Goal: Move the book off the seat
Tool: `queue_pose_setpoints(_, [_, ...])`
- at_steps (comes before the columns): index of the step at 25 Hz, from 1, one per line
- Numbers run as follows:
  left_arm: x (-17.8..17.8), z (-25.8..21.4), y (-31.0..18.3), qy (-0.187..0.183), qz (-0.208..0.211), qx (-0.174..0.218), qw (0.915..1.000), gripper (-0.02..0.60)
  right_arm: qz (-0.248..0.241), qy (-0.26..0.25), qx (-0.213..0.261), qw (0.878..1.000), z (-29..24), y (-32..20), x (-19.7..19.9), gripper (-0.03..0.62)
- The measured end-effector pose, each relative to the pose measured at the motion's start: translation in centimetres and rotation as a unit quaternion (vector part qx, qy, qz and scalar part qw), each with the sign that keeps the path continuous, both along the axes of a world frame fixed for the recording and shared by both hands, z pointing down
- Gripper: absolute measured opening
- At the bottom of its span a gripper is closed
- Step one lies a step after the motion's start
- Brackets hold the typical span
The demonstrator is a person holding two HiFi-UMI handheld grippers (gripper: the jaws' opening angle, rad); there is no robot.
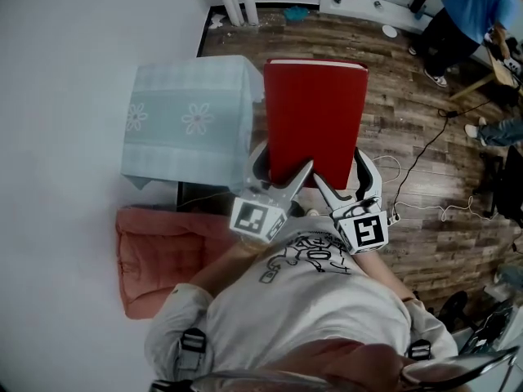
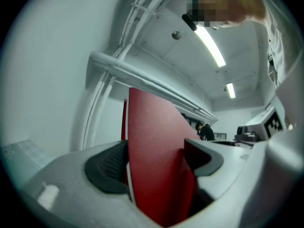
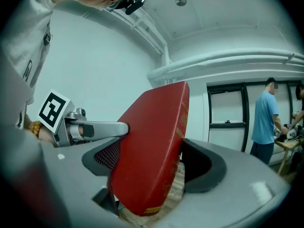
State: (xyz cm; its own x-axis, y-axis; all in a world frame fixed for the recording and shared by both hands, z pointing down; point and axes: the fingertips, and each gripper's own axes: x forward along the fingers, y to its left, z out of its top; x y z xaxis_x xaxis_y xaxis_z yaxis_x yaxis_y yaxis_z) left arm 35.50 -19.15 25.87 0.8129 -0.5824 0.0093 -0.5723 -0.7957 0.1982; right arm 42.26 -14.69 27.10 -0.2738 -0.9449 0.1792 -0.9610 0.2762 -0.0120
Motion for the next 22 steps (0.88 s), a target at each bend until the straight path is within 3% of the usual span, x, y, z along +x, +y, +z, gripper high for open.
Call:
queue_pose_setpoints(6, [-2.5,-0.1,-3.5,0.000,-0.022,0.002,0.9998,0.359,-0.035,-0.006,0.010,0.999,0.1,-3.7,-2.6,0.400])
queue_pose_setpoints(13, [-6.8,-0.5,-6.1,0.001,-0.078,0.002,0.9969,0.359,-0.086,-0.003,0.010,0.996,-0.6,-7.2,-6.3,0.400])
queue_pose_setpoints(22, [-14.5,-0.3,-7.2,0.001,-0.171,-0.001,0.9853,0.359,-0.173,-0.004,0.009,0.985,-0.4,-9.7,-13.5,0.400])
